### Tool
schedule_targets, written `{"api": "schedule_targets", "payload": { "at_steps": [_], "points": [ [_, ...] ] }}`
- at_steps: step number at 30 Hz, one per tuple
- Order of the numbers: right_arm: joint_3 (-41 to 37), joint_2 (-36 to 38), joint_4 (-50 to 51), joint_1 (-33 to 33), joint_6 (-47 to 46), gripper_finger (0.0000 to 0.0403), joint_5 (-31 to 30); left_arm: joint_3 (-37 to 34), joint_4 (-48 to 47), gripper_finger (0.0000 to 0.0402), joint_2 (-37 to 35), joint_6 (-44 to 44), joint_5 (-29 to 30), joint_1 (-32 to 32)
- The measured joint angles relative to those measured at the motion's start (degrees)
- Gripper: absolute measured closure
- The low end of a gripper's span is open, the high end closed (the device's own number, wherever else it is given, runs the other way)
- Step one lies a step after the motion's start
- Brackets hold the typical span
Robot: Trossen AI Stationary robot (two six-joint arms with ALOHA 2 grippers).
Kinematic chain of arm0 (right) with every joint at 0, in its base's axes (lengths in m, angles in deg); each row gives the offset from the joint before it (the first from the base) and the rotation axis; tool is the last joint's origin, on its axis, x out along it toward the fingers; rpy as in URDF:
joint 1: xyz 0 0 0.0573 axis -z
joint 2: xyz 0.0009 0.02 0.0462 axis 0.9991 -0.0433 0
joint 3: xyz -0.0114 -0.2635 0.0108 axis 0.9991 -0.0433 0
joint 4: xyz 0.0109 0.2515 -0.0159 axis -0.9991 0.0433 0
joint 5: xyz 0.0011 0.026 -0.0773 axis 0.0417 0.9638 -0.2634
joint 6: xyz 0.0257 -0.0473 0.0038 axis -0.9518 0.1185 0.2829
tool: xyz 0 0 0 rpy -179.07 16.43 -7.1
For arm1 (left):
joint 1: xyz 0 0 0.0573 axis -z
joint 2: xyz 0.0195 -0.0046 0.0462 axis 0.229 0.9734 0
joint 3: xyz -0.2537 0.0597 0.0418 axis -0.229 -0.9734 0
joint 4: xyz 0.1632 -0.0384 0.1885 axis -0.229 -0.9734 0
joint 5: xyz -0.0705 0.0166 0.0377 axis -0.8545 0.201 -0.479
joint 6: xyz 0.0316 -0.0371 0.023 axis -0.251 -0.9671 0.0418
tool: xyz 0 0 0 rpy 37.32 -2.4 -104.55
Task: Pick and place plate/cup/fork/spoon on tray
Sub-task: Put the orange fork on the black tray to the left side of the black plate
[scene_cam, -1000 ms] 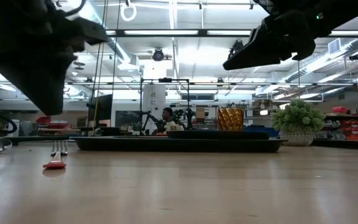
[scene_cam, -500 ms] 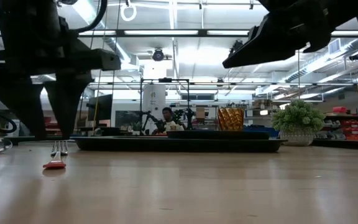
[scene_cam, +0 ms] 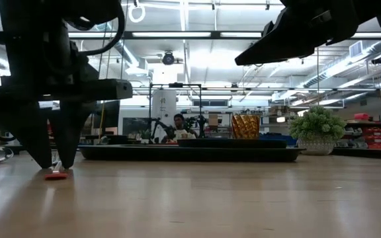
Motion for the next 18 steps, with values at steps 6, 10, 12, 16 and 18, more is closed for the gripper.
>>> {"api": "schedule_targets", "payload": {
  "at_steps": [6,10,12,16,18],
  "points": [
    [0.0,0.0,0.0,0.0,-0.3,0.0322,1.4,0.1,0.1,0.0280,0.3,4.4,-2.2,-1.3],
    [0.0,0.0,0.0,0.0,-0.3,0.0322,1.4,0.1,0.2,0.0294,0.1,7.2,-3.2,-1.4],
    [0.0,0.0,0.0,0.0,-0.3,0.0322,1.4,0.1,0.3,0.0303,0.0,8.2,-4.1,-1.4],
    [0.0,0.0,0.0,0.0,-0.3,0.0322,1.3,0.1,0.5,0.0321,0.0,11.1,-5.3,-1.5],
    [0.0,0.0,0.0,0.0,-0.3,0.0322,1.3,0.1,0.6,0.0329,-0.2,13.8,-5.5,-1.5]
  ]
}}
